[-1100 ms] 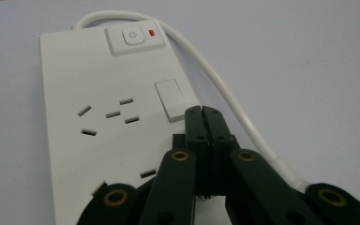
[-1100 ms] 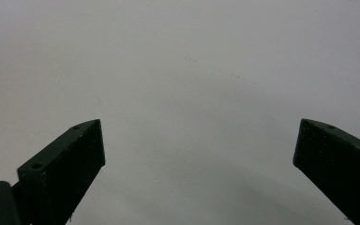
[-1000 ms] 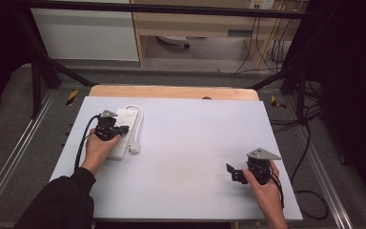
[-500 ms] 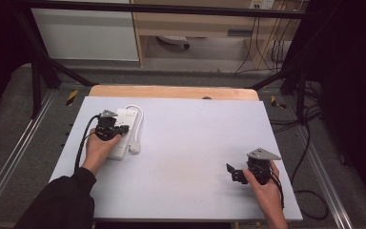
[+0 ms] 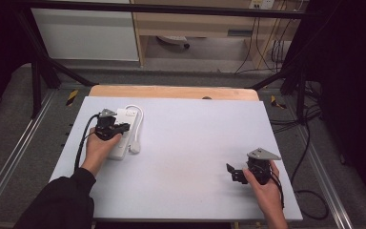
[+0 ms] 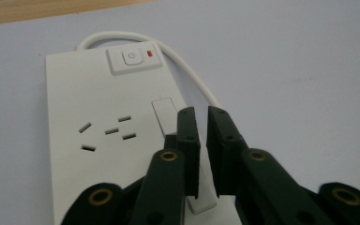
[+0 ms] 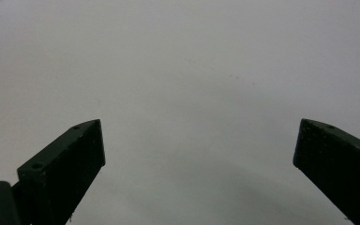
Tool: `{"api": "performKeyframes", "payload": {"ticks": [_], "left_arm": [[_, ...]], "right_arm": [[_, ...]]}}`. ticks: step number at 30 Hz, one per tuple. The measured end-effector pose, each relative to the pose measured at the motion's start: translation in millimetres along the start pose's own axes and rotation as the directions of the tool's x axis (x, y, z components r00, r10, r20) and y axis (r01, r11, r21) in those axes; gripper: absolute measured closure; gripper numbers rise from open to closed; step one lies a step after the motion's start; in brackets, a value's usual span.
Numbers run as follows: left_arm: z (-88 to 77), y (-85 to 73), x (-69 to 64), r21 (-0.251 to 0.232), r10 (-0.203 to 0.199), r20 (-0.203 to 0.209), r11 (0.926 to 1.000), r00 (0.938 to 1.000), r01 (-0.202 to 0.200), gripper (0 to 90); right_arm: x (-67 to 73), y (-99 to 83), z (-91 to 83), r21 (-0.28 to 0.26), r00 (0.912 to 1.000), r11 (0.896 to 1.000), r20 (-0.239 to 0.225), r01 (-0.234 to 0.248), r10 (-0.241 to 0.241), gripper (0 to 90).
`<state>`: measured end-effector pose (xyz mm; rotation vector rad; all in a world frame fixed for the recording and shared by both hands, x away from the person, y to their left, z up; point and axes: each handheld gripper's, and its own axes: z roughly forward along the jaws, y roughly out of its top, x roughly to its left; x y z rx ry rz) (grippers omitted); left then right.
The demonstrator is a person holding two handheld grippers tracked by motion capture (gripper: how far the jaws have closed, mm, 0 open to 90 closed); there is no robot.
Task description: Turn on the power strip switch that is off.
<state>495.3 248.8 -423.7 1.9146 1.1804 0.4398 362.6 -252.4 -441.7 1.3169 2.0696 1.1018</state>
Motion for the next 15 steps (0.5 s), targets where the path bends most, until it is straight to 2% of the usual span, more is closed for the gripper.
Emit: {"api": "performKeyframes", "payload": {"ticks": [10,15], "left_arm": [[-3.1,2.8,-0.9,-0.027,-0.027,-0.003,0.9993,0.9996,0.027,51.4],[-4.5,3.9,-0.3,-0.046,-0.037,-0.006,0.9982,0.9993,0.037,40.6]], "right_arm": [[0.3,-0.1,0.2,0.001,1.0,1.0,0.001,0.0,0.0,2.7],[0.5,-0.1,0.3,0.001,1.0,1.0,0.001,0.0,0.0,2.7]]}}
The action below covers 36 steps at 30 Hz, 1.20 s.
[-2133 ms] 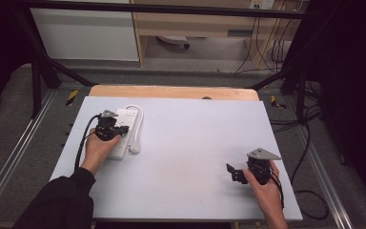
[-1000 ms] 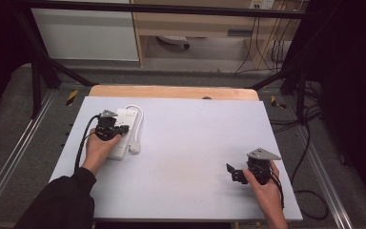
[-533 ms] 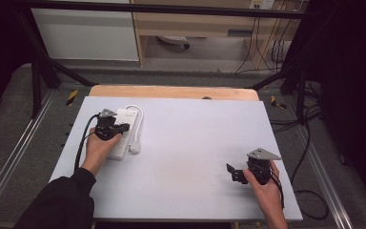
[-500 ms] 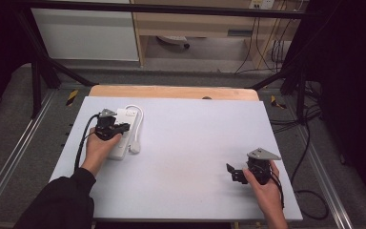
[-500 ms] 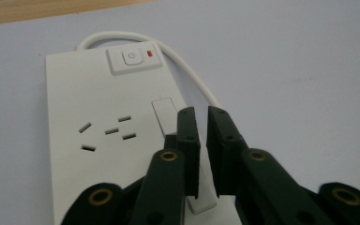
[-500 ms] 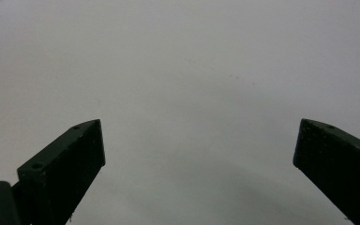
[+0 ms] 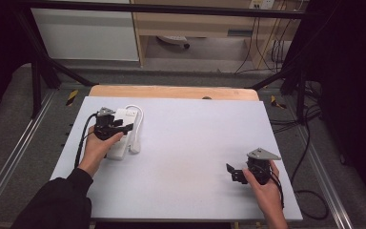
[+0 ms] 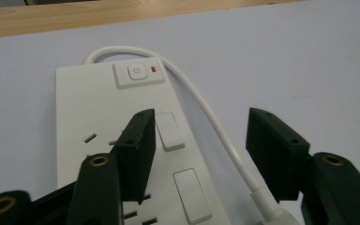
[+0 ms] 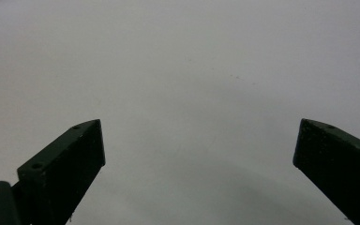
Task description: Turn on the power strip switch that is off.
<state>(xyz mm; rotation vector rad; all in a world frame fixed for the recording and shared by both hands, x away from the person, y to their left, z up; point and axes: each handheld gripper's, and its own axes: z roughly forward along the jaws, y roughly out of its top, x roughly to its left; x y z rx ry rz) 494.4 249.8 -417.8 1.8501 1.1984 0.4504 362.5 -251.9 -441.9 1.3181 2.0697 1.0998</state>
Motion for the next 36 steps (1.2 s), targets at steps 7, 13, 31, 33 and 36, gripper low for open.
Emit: {"api": "performKeyframes", "payload": {"ticks": [7,13,31,33,36], "left_arm": [[-0.5,1.2,-0.1,-0.017,-0.02,-0.008,0.9997,0.9998,0.02,21.1],[-4.2,4.1,1.0,-0.06,-0.052,-0.003,0.9969,0.9987,0.051,10.3],[-15.4,8.6,-1.3,-0.103,-0.068,0.008,0.9924,0.9976,0.069,8.4],[-17.3,9.0,-2.0,-0.103,-0.067,0.011,0.9923,0.9977,0.068,8.3],[-21.2,9.5,-3.6,-0.104,-0.063,0.014,0.9925,0.9979,0.064,8.0]], "right_arm": [[0.0,0.0,0.0,0.001,1.0,1.0,0.0,0.0,0.0,2.7],[0.0,0.0,0.1,0.001,1.0,1.0,0.0,0.001,-0.001,2.7],[0.1,0.1,0.0,0.0,1.0,1.0,-0.001,0.0,0.0,2.7],[0.3,0.2,-0.1,0.001,1.0,1.0,-0.002,-0.002,0.002,2.7],[0.2,0.2,0.0,0.0,1.0,1.0,-0.002,0.0,0.0,2.7]]}}
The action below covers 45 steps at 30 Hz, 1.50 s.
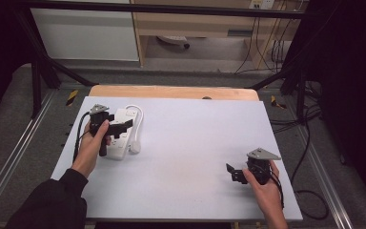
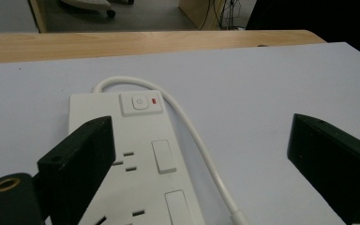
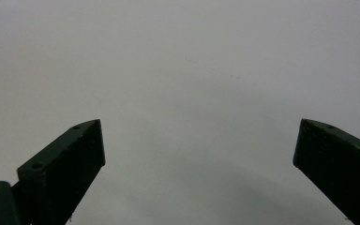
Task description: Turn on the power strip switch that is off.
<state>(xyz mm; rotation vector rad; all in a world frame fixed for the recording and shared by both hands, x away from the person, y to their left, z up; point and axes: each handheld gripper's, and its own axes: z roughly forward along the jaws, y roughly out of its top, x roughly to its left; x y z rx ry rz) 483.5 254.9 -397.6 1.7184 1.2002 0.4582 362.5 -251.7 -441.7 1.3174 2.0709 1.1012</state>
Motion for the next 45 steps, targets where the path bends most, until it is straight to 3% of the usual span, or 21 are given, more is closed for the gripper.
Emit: {"api": "performKeyframes", "payload": {"ticks": [10,21,45], "left_arm": [[-14.6,0.6,-7.3,0.014,0.009,0.04,0.9999,0.9992,-0.01,7.6],[-39.2,-4.7,-7.4,0.036,0.021,0.051,0.9991,0.9985,-0.023,7.6],[-101.7,-26.8,-8.8,0.006,0.049,0.053,0.9988,0.9974,-0.049,7.3]], "right_arm": [[-0.1,0.2,-0.1,-0.004,1.0,1.0,-0.002,0.005,-0.005,2.5],[0.5,0.1,0.1,0.001,1.0,1.0,-0.003,0.007,-0.007,2.5],[1.1,0.2,0.8,-0.002,1.0,1.0,-0.001,0.005,-0.005,2.5]]}}
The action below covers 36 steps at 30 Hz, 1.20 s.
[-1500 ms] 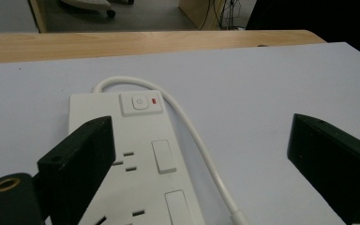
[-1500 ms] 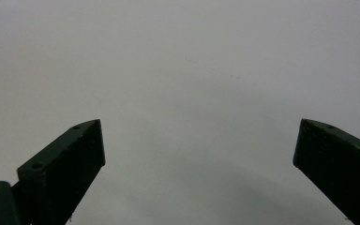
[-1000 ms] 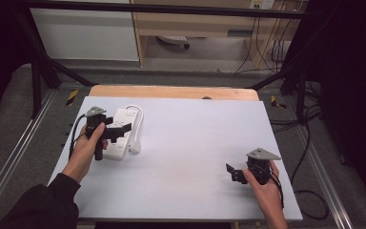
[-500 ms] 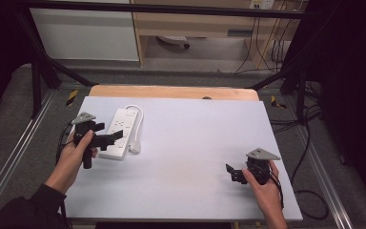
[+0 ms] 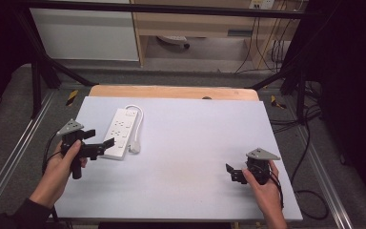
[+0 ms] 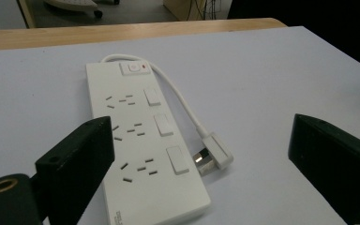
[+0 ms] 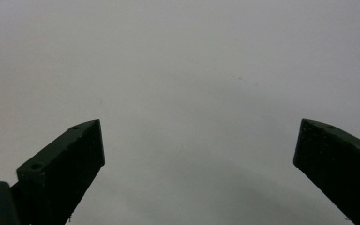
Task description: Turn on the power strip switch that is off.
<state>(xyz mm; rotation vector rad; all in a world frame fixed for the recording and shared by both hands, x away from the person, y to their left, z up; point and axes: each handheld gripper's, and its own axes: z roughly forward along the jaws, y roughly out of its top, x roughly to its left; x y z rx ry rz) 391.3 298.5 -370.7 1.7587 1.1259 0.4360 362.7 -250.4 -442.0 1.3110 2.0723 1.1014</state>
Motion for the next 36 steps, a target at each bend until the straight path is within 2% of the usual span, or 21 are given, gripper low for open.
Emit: {"api": "performKeyframes", "payload": {"ticks": [16,23,27,30,32,36], "left_arm": [[-21.5,-39.6,-6.8,0.002,0.009,-0.006,1.0,0.9999,-0.009,7.3],[-21.9,-56.2,-16.2,0.041,0.035,0.009,0.9985,0.9994,-0.035,7.3],[-15.8,-71.9,-25.2,0.094,0.078,0.024,0.9923,0.9966,-0.08,7.3],[-11.4,-80.5,-31.7,0.143,0.118,0.043,0.982,0.992,-0.123,7.3],[-6.3,-85.0,-35.8,0.183,0.152,0.062,0.9697,0.9864,-0.161,7.3],[0.4,-88.7,-38.0,0.207,0.148,0.06,0.9657,0.9872,-0.157,9.1]], "right_arm": [[0.0,0.4,0.3,-0.002,1.0,1.0,0.003,0.009,-0.009,2.5],[-0.7,-0.6,-0.1,0.002,0.9999,1.0,0.005,0.012,-0.012,2.5],[-1.0,-0.5,0.5,0.002,0.9999,1.0,0.01,0.004,-0.004,2.4],[-1.0,-0.9,2.2,0.016,0.9998,1.0,0.015,0.013,-0.013,2.5],[-1.0,-2.2,4.5,0.043,0.9996,0.999,0.028,0.008,-0.009,2.5],[-1.4,-6.4,12.3,0.096,0.9979,0.995,0.063,0.01,-0.016,2.5]]}}
